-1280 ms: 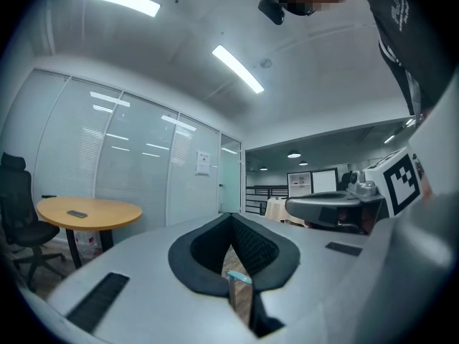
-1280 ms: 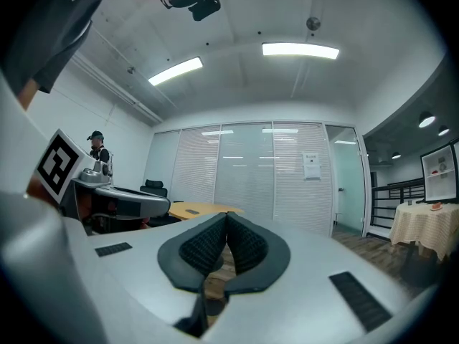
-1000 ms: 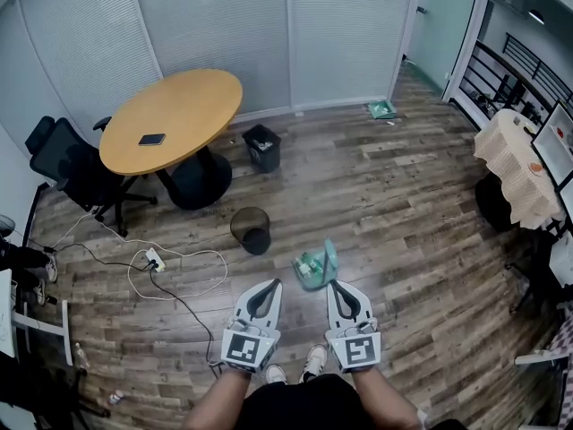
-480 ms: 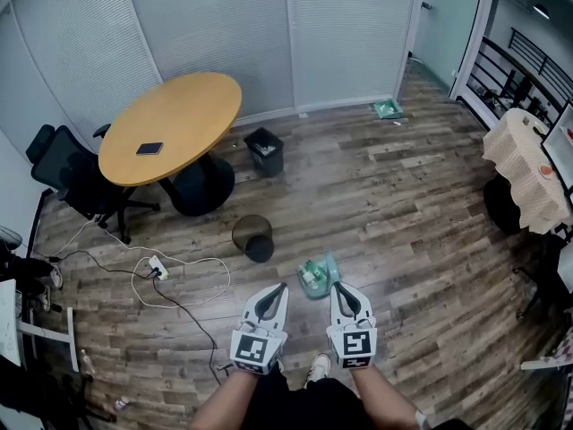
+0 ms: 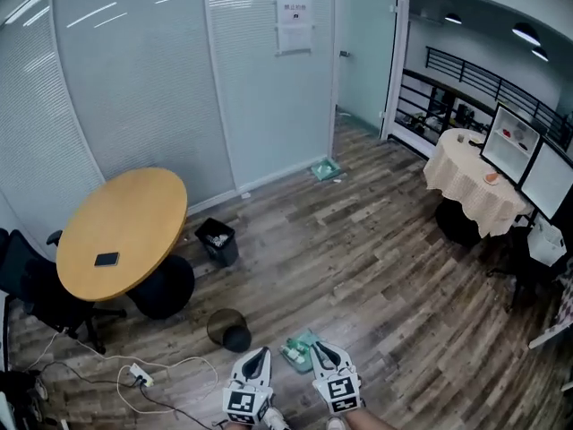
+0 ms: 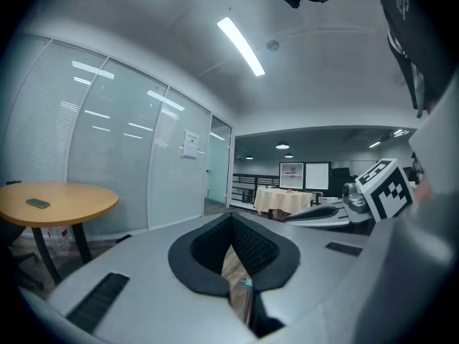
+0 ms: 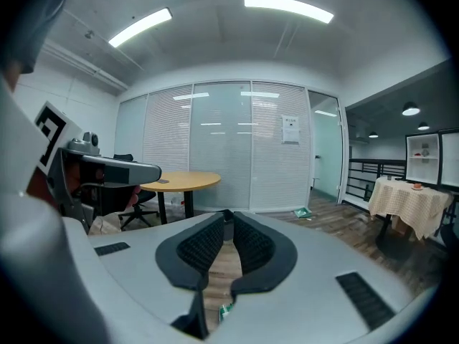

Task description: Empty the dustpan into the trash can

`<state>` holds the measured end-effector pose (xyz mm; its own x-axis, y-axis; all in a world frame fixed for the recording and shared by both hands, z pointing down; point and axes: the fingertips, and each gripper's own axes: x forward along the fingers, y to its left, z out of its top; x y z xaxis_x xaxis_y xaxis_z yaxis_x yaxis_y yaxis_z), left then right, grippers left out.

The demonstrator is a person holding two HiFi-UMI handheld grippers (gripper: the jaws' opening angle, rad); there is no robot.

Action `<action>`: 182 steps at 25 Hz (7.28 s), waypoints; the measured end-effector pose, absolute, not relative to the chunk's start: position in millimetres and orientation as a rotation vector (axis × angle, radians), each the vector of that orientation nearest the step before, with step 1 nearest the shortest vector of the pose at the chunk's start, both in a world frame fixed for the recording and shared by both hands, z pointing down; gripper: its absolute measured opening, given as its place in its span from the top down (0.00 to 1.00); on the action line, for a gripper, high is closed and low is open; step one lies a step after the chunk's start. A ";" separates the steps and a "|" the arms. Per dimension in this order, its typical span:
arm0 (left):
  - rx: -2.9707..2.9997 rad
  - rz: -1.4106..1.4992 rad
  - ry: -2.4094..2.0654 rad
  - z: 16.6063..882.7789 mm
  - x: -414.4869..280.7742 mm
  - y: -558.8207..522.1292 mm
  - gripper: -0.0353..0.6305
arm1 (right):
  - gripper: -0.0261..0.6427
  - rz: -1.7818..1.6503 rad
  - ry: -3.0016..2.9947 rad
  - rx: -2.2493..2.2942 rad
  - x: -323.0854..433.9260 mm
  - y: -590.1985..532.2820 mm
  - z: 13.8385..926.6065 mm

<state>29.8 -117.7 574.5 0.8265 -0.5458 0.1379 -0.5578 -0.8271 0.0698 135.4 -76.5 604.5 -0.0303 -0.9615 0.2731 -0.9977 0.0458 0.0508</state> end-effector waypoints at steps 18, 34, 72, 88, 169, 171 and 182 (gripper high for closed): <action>2.881 0.214 -0.822 601.8 55.3 -169.2 0.93 | 0.64 0.501 -1.913 1.888 179.3 -102.6 693.8; 2.759 0.340 -0.948 646.5 67.2 -179.8 0.93 | 0.46 0.846 -1.766 1.532 181.7 -111.1 831.6; 2.660 0.470 -1.006 697.8 58.5 -177.9 0.93 | 0.77 0.825 -1.497 1.381 206.8 -129.2 911.3; 2.659 0.513 -0.998 702.8 48.2 -169.8 0.93 | 0.81 0.806 -1.529 1.510 222.5 -123.6 882.2; 2.227 0.285 -1.691 680.9 -156.2 -165.9 0.93 | 0.81 -0.831 -1.709 0.420 35.7 -200.9 732.3; 2.224 0.286 -1.695 681.1 -157.9 -166.1 0.93 | 0.81 -0.897 -1.681 0.340 27.2 -195.0 730.5; 2.216 0.310 -1.697 688.4 -160.2 -159.8 0.93 | 0.82 -1.148 -1.407 0.011 4.6 -171.2 745.6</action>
<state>-160.2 -159.8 688.4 0.2662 -0.8912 0.3672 -0.9635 -0.2350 0.1281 4.6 -171.2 745.6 -0.2423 -0.6188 0.7472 0.6076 0.5036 0.6141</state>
